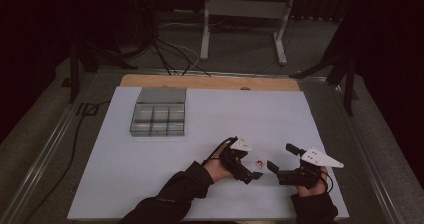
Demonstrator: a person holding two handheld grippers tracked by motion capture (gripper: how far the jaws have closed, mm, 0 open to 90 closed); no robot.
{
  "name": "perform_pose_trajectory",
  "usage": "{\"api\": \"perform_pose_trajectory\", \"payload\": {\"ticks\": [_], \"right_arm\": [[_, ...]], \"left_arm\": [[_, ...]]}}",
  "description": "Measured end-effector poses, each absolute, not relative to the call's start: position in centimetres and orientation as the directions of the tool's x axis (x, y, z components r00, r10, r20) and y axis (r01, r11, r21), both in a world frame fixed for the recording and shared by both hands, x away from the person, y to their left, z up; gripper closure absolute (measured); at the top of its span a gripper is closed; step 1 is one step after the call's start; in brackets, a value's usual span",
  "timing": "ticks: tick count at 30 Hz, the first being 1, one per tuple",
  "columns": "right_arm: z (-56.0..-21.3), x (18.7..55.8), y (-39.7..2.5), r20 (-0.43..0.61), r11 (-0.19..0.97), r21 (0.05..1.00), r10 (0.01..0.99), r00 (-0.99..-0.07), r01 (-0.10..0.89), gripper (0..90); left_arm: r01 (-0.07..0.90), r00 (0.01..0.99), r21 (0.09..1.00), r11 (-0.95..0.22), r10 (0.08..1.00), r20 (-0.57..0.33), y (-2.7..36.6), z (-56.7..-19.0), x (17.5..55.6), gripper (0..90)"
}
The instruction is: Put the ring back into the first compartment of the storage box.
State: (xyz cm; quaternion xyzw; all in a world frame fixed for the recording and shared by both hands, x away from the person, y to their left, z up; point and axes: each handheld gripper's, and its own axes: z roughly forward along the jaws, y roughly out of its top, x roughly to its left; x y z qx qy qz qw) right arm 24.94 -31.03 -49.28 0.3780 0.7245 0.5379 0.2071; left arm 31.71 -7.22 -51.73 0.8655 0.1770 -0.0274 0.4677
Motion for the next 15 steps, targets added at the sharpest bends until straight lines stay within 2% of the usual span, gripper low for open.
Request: {"api": "perform_pose_trajectory", "payload": {"ticks": [5, 8, 15], "right_arm": [[-49.2, 24.9, -31.1, 0.103, 0.138, 0.937, 0.77, -0.63, 0.322, 0.0], [-49.2, 24.9, -31.1, 0.107, 0.132, 0.938, 0.771, -0.628, 0.321, 0.0], [-49.3, 25.0, -31.2, 0.108, 0.131, 0.938, 0.771, -0.628, 0.322, 0.0]], "left_arm": [[0.342, 0.927, 0.777, -0.528, 0.326, -0.187, -7.9, -52.1, 31.6, 6.2], [0.333, 0.93, 0.766, -0.55, 0.323, -0.173, -8.3, -52.3, 31.4, 7.3], [0.379, 0.902, 0.759, -0.529, 0.393, -0.177, -8.8, -52.1, 31.2, 13.6]]}}
